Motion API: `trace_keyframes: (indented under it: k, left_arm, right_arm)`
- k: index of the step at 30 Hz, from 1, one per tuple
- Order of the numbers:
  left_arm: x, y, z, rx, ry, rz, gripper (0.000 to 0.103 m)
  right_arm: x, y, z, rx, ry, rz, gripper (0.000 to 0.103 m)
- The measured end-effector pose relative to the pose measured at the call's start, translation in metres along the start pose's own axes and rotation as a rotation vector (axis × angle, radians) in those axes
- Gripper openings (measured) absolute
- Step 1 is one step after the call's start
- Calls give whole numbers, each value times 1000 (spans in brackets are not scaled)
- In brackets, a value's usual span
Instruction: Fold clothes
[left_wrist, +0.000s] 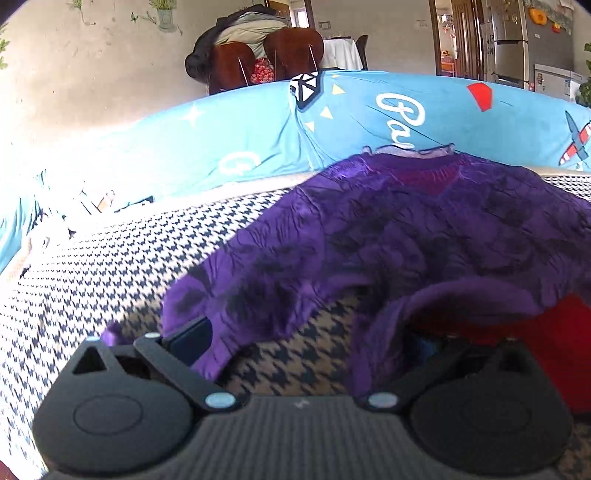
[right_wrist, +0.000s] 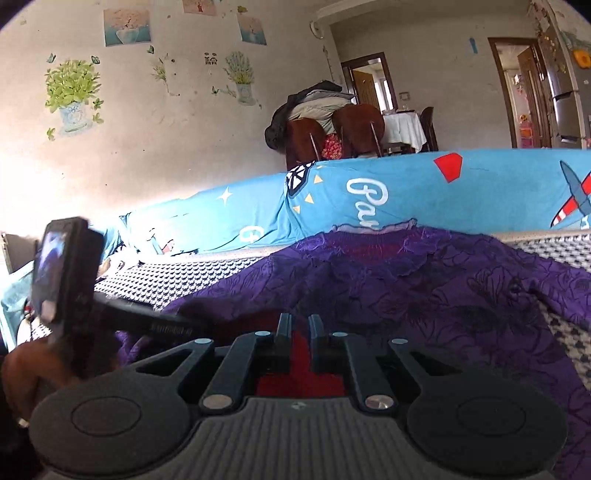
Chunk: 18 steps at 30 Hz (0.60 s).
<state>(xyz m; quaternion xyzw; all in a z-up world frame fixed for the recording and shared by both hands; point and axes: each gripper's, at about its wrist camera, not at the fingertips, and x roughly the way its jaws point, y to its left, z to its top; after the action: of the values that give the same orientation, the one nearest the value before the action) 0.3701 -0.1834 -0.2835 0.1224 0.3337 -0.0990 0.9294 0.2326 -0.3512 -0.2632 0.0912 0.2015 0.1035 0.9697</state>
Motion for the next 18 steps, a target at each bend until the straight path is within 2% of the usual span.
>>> trace_keyframes:
  k: [6,9,11,12,14,17,18]
  left_arm:
    - [14,5,9,-5,1,13,103]
    - [19,10,11,-32,10,16,103]
    - [20,12,13,-42,3,23,103]
    - [19,13,14,-44,-5,28,103]
    - [17,15,18,-53,-19,33,103]
    - [15,20,24,-83,-34,26,103]
    - [15,21,26,-93,-38,23,103]
  right_arm:
    - [-3,3,-19,8,82,98,12]
    - [5,11,-28,-13,145,160,13]
    - [16,15,-36,-20,205,166,13]
    - [21,16,-40,-29,232,151,14]
    - [31,18,-46,-74,258,62,14]
    - [40,12,-48,-112,241,-91,15]
    - [42,7,-47,-114,228,-121,18]
